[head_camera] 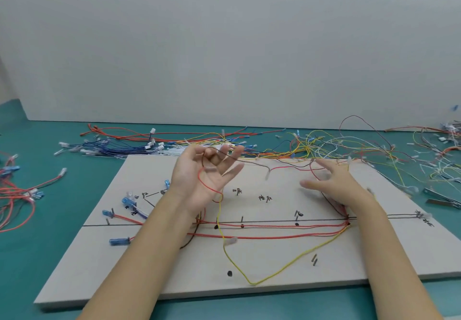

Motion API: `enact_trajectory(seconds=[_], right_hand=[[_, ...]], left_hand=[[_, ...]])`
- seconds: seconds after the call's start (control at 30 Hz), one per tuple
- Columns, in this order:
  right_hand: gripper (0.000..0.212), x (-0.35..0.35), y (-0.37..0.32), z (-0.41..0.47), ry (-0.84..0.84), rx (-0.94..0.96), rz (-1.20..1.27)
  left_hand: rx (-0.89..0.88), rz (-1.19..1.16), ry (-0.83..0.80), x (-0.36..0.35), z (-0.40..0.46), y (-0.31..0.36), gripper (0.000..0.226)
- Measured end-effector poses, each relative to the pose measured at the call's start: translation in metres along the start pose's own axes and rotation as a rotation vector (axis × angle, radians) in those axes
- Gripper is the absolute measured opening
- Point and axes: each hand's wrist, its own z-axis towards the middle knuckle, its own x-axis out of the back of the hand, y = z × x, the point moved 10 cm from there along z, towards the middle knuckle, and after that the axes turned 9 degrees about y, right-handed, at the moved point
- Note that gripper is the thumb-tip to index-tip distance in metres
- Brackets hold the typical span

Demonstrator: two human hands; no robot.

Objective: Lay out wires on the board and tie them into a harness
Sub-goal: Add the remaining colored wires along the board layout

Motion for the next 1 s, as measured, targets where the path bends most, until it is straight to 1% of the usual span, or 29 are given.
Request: enact_trajectory(seconds=[0.07, 0.13, 0.2, 0.3, 0.43, 0.5, 0.57, 0.67, 0.73, 0.8, 0.87, 0.93, 1.0], right_hand=[[0.062, 0.004, 0.001, 0.004, 0.055, 0.021, -0.013], [0.046, 0.01, 0.001, 0.007, 0.106, 0.035, 0.028], [0.038, 0.011, 0.0, 0.008, 0.12, 0.054, 0.03], [0.036, 0.015, 0.002, 0.008, 0.166, 0.057, 0.027], [0.041, 0.017, 0.013, 0.013, 0.197, 0.011, 0.023], [0.044, 0.018, 0.014, 0.014, 0.209, 0.008, 0.019], [0.047, 0.019, 0.014, 0.013, 0.219, 0.003, 0.0], [0.052, 0.018, 0.015, 0.013, 0.211, -0.021, -0.021], [0.054, 0.018, 0.016, 0.013, 0.212, -0.036, -0.044], [0.054, 0.019, 0.017, 0.013, 0.227, -0.046, -0.059], [0.051, 0.022, 0.019, 0.013, 0.267, -0.053, -0.052], [0.043, 0.028, 0.019, 0.012, 0.328, -0.057, -0.028], [0.028, 0.037, 0.017, 0.01, 0.402, -0.064, -0.033]], left_hand=[[-0.014, -0.054, -0.022, -0.002, -0.004, 0.01, 0.026], [-0.021, -0.102, -0.043, -0.003, -0.009, 0.021, 0.019], [-0.025, -0.124, -0.049, -0.002, -0.014, 0.035, 0.016], [-0.067, 0.009, -0.032, 0.005, -0.024, 0.054, 0.013], [0.024, 0.188, -0.034, 0.018, -0.035, 0.068, 0.015], [0.019, 0.385, 0.073, 0.039, -0.038, 0.083, 0.014], [-0.041, 0.653, 0.253, 0.063, -0.04, 0.1, 0.017], [-0.166, 1.129, 0.543, 0.083, -0.044, 0.123, 0.026], [-0.277, 1.456, 0.671, 0.08, -0.047, 0.133, 0.027], [-0.4, 1.775, 0.736, 0.065, -0.048, 0.136, 0.028], [-0.538, 1.975, 0.774, 0.042, -0.051, 0.13, 0.03], [-0.655, 2.031, 0.705, 0.019, -0.046, 0.113, 0.032], [-0.681, 2.042, 0.604, 0.006, -0.036, 0.093, 0.027]])
